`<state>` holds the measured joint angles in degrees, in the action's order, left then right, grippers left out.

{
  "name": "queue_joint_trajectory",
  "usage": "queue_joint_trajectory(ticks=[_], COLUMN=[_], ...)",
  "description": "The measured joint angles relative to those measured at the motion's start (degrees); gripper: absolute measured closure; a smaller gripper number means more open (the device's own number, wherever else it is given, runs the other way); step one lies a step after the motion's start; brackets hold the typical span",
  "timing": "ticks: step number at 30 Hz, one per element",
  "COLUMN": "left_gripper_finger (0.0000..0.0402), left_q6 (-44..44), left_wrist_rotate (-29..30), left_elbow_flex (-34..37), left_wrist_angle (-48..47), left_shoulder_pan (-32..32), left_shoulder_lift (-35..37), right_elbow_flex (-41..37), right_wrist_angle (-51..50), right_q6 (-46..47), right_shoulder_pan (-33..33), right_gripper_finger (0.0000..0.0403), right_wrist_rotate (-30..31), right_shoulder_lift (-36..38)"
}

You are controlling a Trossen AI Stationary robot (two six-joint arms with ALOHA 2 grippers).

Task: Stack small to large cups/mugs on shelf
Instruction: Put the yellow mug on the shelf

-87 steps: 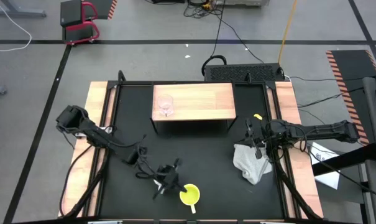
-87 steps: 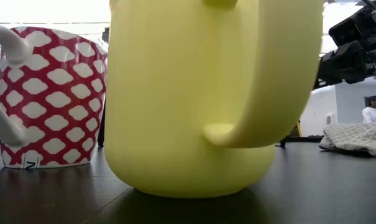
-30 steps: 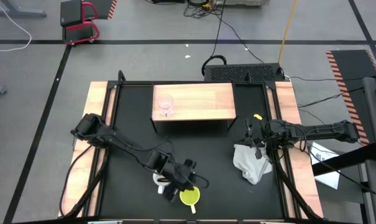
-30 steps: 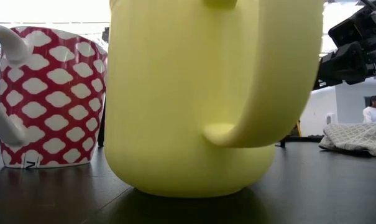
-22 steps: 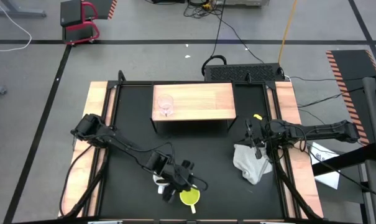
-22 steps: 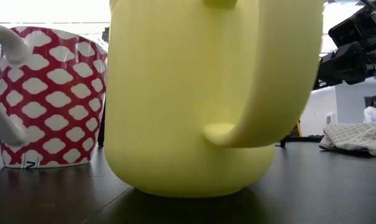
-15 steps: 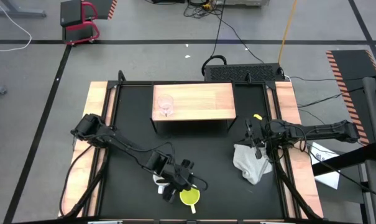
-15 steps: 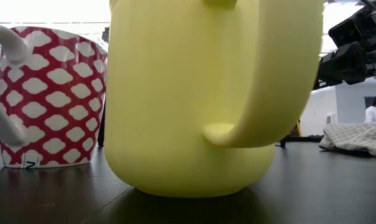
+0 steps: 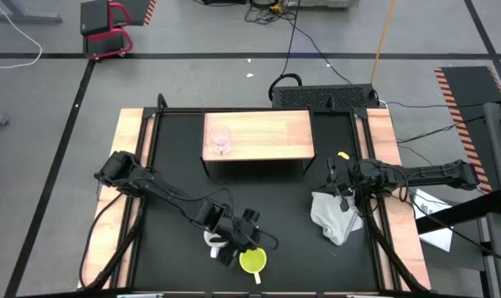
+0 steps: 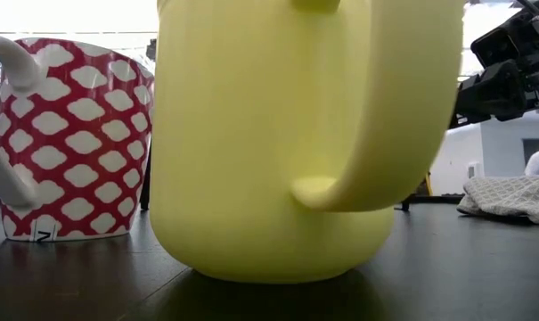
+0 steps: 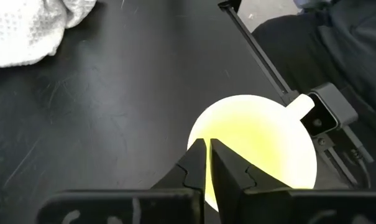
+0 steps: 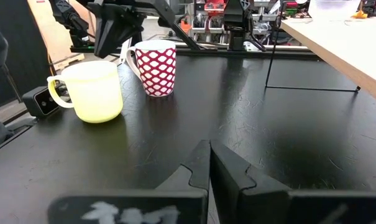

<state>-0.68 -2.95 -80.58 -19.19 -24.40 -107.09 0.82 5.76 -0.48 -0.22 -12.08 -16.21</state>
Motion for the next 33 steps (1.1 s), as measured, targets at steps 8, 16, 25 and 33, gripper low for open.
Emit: queue_joint_trajectory(ticks=[8,16,25,33], left_gripper_finger=[0.0334,0.0293,0.0282,0.0282], left_q6=[-1.6,-2.5,-2.7,-1.5], left_wrist_rotate=[0.0,-1.1,-1.5,-1.8], left_elbow_flex=[0.0,0.0,0.0,0.1], left_wrist_angle=[-0.3,-2.1,-2.2,-2.4], left_shoulder_pan=[-0.1,-0.1,0.0,-0.2], left_shoulder_lift=[0.0,0.0,0.0,-1.2], right_elbow_flex=[0.0,0.0,0.0,0.0], right_wrist_angle=[0.0,0.0,0.0,0.0], right_q6=[0.0,0.0,0.0,0.2], right_shoulder_pan=[0.0,0.0,0.0,0.0], right_gripper_finger=[0.0403,0.0403,0.0403,0.0403], right_wrist_rotate=[0.0,0.0,0.0,0.0], right_shoulder_lift=[0.0,0.0,0.0,0.0])
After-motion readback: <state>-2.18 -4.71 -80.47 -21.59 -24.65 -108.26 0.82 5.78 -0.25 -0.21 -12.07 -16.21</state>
